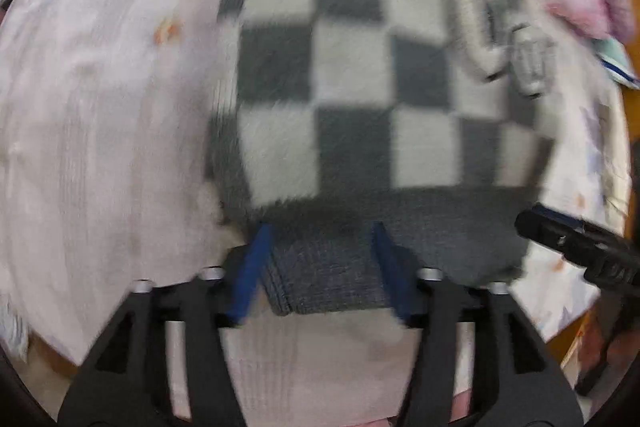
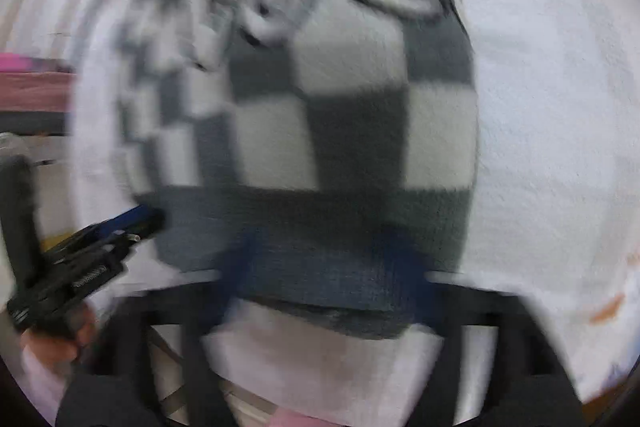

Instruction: Fold large clothes

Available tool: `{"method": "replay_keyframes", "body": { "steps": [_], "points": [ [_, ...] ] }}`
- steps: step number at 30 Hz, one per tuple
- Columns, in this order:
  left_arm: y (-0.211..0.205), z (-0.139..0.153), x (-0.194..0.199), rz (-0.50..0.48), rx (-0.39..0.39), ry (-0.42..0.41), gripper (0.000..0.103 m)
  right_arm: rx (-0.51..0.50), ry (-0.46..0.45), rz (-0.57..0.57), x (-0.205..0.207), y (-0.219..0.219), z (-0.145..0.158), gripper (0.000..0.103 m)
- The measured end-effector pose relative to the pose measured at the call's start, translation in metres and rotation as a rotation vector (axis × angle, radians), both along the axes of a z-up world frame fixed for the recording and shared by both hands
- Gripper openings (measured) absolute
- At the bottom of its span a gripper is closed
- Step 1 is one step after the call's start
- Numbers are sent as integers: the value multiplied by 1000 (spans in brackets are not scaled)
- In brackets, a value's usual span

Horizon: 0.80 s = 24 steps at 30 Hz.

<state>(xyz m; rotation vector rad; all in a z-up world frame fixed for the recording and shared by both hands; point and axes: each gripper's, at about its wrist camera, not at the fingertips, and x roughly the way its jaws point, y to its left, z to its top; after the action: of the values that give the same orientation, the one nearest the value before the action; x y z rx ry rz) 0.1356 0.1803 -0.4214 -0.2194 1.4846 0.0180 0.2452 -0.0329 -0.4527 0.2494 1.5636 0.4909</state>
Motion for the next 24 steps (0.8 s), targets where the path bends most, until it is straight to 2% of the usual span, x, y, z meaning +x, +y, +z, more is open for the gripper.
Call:
{"method": "replay_keyframes", "body": {
  "steps": [1,3,6,11,15,18,21,23,24],
  "points": [
    [2,12,1,-21,7,-34,70,-6,-61,-1,4,-8,12,84],
    [9,29,6,-29,5,-79,77,36,-101,14,11,-20,26,86],
    [27,39,17,6,-15,-118,81,54,-158,-22,23,-39,38,92],
    [64,23,43,68,-30,-106,81,62,-166,-22,53,-51,33,92],
    [89,-5,62,99,-88,-81,81,100,-117,-21,80,-49,10,92],
    [107,-30,73,130,-223,-85,87,142,-72,-13,90,-47,-9,92],
    [123,-57,77,173,-418,-92,92,237,-30,-16,102,-48,-30,96],
    [137,-85,76,227,-608,-71,98,318,-19,-29,107,-52,-44,97],
    [142,-94,74,252,-672,-84,98,358,-10,-29,108,-54,-51,97]
  ]
}}
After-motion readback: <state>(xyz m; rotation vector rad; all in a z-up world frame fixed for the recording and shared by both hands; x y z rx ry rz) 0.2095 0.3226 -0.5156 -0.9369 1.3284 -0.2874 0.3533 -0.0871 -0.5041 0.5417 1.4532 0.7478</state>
